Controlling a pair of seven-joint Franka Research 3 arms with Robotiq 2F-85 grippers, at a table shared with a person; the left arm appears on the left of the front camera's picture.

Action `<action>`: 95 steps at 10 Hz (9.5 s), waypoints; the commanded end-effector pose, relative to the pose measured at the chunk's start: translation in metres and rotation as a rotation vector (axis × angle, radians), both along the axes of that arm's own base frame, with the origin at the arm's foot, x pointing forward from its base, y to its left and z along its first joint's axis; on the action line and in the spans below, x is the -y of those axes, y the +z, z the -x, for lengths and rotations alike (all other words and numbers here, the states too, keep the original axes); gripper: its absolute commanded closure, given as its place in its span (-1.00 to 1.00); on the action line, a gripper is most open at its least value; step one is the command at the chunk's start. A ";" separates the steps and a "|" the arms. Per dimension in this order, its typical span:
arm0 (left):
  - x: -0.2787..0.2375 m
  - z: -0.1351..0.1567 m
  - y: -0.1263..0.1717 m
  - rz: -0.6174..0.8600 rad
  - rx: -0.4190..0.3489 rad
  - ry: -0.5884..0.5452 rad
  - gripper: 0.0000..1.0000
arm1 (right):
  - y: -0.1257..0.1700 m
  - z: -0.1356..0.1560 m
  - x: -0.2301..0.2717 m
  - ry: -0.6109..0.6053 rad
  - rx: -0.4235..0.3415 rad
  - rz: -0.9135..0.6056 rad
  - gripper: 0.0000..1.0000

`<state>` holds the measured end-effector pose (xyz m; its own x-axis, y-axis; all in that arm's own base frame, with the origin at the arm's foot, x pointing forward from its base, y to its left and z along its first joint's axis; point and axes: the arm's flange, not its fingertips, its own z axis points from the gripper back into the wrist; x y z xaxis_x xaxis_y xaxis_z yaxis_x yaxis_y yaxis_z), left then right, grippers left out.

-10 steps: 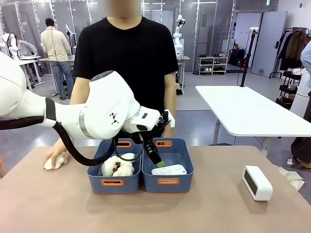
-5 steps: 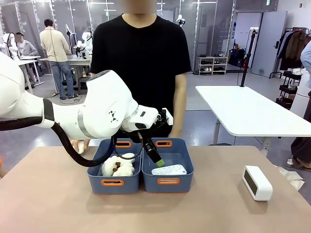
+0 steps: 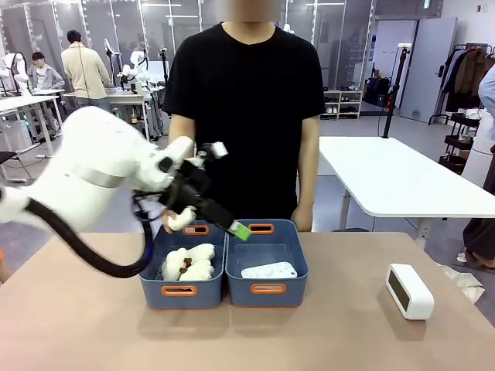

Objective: Sort the digital clocks into the basket.
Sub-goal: Pick up the Digital clock from the table and place it into the empty Plastic storage basket.

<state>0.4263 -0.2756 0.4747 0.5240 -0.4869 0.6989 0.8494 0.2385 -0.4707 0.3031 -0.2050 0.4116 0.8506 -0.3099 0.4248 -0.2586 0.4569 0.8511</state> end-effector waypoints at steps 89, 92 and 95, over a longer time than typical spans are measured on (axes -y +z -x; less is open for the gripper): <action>-0.418 0.162 -0.049 0.488 -0.393 0.651 -0.56 | -0.025 -0.188 -0.456 0.068 0.053 0.772 -1.00; -0.418 0.162 -0.049 0.488 -0.393 0.651 -0.56 | -0.004 -0.170 -0.426 0.082 -0.018 0.709 -1.00; -0.418 0.162 -0.049 0.488 -0.393 0.651 -0.56 | 0.026 -0.139 -0.333 0.103 -0.164 0.387 -1.00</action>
